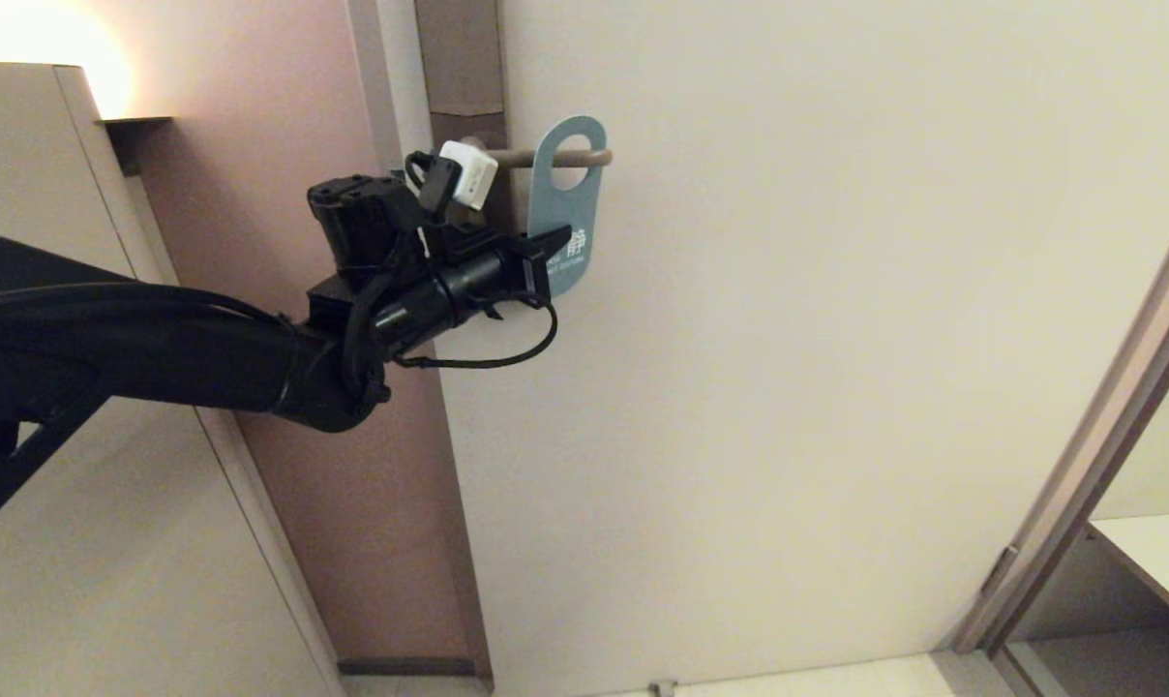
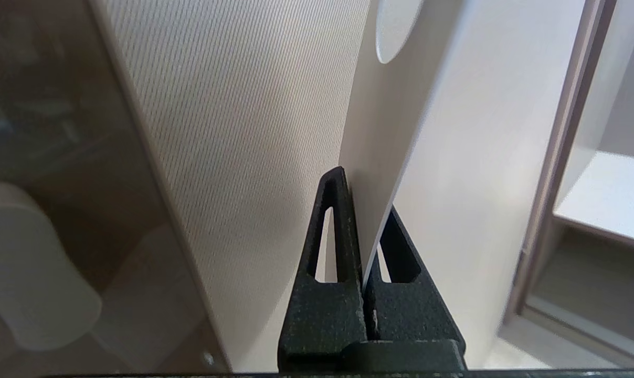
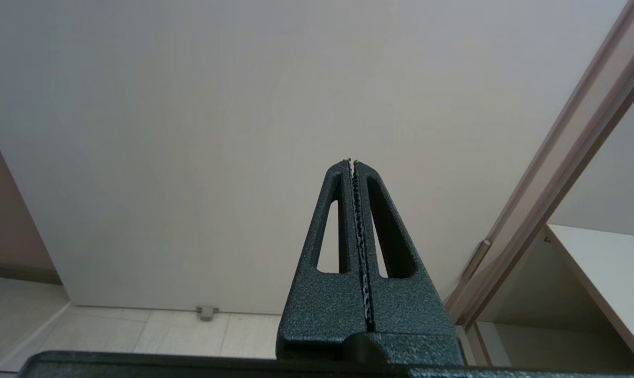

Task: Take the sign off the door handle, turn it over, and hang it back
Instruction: Take down the sign

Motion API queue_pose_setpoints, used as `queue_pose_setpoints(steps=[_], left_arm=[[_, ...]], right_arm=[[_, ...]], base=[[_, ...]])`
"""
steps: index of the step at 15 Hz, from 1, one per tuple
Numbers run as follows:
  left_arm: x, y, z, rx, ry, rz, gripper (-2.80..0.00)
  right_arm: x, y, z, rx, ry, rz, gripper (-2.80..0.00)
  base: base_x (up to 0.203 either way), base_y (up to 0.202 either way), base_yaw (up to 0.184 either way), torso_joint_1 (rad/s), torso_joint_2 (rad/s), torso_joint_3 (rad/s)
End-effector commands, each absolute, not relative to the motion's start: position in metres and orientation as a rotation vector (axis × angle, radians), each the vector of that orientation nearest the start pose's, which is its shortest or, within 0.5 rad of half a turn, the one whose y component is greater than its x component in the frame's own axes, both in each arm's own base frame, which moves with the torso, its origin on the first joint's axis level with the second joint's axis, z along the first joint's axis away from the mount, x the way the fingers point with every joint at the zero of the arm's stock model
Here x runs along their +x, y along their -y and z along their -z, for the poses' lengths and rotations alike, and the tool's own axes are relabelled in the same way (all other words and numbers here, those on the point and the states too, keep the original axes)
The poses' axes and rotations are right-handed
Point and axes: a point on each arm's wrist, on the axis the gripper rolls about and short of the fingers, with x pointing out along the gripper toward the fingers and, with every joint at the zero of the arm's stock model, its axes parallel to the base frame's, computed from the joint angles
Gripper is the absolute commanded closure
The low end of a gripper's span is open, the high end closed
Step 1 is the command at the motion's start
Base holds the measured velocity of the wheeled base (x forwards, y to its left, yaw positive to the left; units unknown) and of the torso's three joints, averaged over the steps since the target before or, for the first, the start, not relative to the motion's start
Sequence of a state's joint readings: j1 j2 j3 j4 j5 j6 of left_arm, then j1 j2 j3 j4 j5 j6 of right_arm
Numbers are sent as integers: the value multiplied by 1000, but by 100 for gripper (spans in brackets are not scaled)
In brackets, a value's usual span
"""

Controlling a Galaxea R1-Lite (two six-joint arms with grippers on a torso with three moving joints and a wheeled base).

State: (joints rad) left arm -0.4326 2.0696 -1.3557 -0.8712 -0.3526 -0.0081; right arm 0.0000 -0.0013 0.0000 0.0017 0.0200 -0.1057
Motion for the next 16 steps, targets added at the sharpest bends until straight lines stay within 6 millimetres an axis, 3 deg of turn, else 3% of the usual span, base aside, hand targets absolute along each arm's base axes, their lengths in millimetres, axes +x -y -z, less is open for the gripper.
queue_pose_setpoints(steps=[1, 11, 16], left_arm=[[387, 187, -214, -15, 163, 786, 0], [385, 193, -218, -23, 188, 761, 0], [380, 208, -223, -30, 193, 730, 0]], right_arm=[[-23, 0, -75, -106, -1, -19, 0], [-23, 0, -75, -107, 0, -20, 0], [-23, 0, -75, -107, -1, -19, 0]], base=[[0, 0, 0, 0, 0, 0], [0, 0, 0, 0, 0, 0], [0, 0, 0, 0, 0, 0]])
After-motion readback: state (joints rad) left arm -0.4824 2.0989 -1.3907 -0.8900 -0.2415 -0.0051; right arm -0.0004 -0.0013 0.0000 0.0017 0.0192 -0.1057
